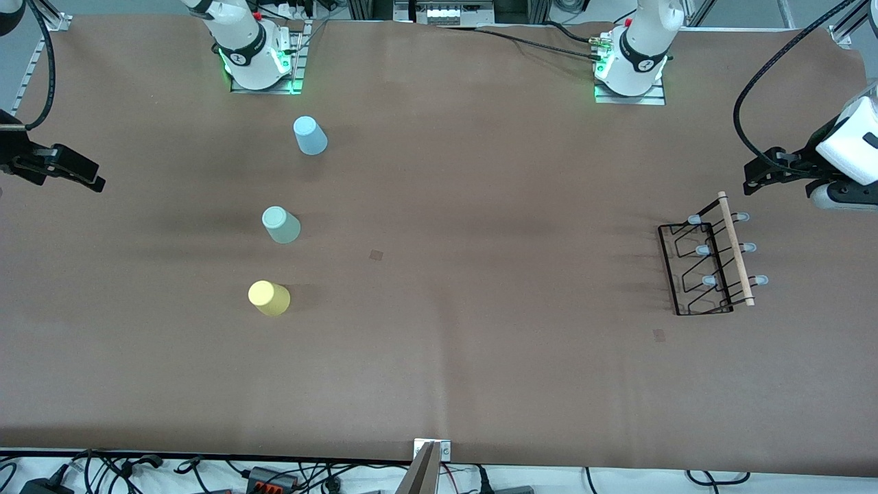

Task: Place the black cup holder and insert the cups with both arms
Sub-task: 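Reach the left gripper toward the wooden handle of the black rack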

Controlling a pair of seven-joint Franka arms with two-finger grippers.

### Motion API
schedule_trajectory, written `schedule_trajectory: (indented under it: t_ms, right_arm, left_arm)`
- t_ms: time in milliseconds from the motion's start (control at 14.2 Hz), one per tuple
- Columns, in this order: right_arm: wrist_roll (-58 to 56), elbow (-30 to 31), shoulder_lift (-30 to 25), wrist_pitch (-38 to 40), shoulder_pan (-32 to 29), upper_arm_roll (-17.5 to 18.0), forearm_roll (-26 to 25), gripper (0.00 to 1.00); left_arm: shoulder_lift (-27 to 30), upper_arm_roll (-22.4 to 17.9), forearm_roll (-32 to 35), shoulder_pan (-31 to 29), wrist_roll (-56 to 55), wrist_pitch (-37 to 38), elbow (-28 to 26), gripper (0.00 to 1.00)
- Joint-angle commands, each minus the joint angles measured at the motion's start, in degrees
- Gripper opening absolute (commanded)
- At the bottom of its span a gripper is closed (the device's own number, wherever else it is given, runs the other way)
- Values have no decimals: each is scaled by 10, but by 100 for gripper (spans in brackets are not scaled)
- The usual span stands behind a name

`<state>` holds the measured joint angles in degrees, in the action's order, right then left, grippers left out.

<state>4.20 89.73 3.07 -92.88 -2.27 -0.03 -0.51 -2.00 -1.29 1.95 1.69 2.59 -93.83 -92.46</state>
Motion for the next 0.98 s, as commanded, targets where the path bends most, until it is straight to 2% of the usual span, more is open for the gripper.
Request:
schedule_trajectory:
  t_ms: [0, 632, 772, 912]
  right_arm:
    - [5, 14, -16, 2, -3, 3, -6, 100]
    - [-19, 38, 0, 1, -5, 4, -1, 100]
    - [-59, 54, 19, 2, 3, 7, 0, 100]
    - [-52, 58, 38, 10, 8, 11, -3, 100]
  left_arm:
    - [-5, 2, -6, -1, 9, 6, 15, 100]
    - [-6, 3, -8, 2, 3, 12, 13, 100]
    - [-9, 3, -8, 1, 1, 37, 13, 100]
    - [-22, 2, -8, -4, 7, 76, 14, 100]
